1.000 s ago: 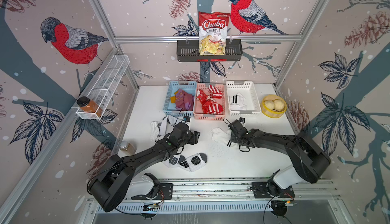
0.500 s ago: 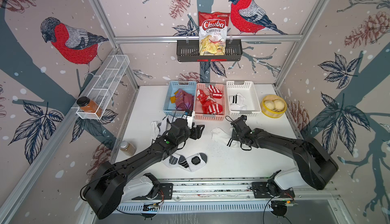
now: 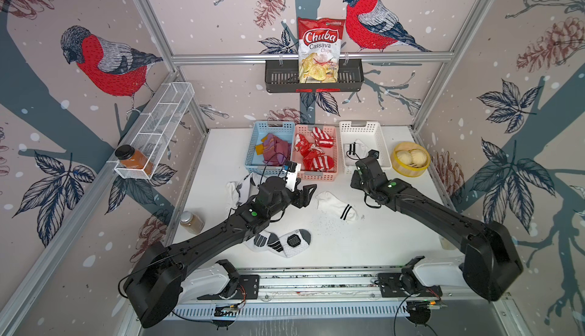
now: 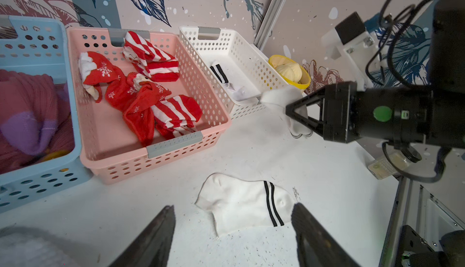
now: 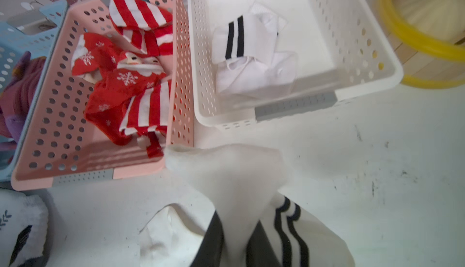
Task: Sort the socks into the basket by color
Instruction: Pick up the sock at the center of the board, then place the sock in the bin.
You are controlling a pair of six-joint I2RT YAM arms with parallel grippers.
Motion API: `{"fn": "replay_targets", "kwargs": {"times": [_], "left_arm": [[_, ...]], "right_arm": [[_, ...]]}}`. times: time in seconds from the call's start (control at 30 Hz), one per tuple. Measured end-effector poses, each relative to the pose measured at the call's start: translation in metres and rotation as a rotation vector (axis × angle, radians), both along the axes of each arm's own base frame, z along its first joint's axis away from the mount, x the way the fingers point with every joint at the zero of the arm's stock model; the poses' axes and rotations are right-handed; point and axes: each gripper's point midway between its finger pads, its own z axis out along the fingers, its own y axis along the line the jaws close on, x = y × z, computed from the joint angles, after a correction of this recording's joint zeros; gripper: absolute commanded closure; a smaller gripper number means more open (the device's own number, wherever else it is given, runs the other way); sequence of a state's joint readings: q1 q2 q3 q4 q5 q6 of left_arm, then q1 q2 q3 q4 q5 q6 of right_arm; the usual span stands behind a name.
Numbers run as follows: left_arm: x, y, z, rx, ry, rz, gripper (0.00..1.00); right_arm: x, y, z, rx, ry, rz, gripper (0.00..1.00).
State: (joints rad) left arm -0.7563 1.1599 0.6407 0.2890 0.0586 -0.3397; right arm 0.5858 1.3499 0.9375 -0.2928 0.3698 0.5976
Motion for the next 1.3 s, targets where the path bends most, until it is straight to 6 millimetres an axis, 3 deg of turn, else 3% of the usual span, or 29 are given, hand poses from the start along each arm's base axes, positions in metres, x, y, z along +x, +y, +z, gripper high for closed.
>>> {"fn": "replay_targets", "kwargs": {"times": [0.2, 0.33, 0.63, 0.77, 0.9, 0.97, 1.1, 1.3], "left_arm": [[-0.004, -0.004, -0.003, -0.007, -0.003, -0.01, 0.24], [-0.006, -0.006, 0.0, -0.02, -0.006, -0.013, 0.24], [-0.008, -0.003, 0.008, -0.04, -0.017, -0.006, 0.23], [-0.006, -0.001, 0.01, -0.042, -0.025, 0.009, 0.23], [-0.007, 0.001, 0.013, -0.046, -0.031, 0.013, 0.23], [-0.007, 0.001, 0.013, -0.046, -0.031, 0.013, 0.23], [-0.007, 0.001, 0.011, -0.042, -0.027, 0.013, 0.23], [-0.007, -0.001, 0.001, -0.025, -0.01, 0.01, 0.22]], "right_arm": [[0.042, -0.008, 0.037, -0.017, -0.084, -0.027, 0.75], [0.078, -0.021, 0.049, -0.038, -0.115, -0.056, 0.72], [0.153, -0.049, 0.029, -0.058, -0.062, -0.079, 0.54], [0.168, -0.049, 0.021, -0.066, -0.036, -0.059, 0.51], [0.163, -0.045, 0.022, -0.062, -0.029, -0.04, 0.48], [0.151, -0.042, 0.023, -0.06, -0.026, -0.028, 0.47], [0.117, -0.026, 0.02, -0.051, -0.023, 0.027, 0.45], [0.052, 0.009, -0.004, -0.045, 0.004, 0.125, 0.38]]}}
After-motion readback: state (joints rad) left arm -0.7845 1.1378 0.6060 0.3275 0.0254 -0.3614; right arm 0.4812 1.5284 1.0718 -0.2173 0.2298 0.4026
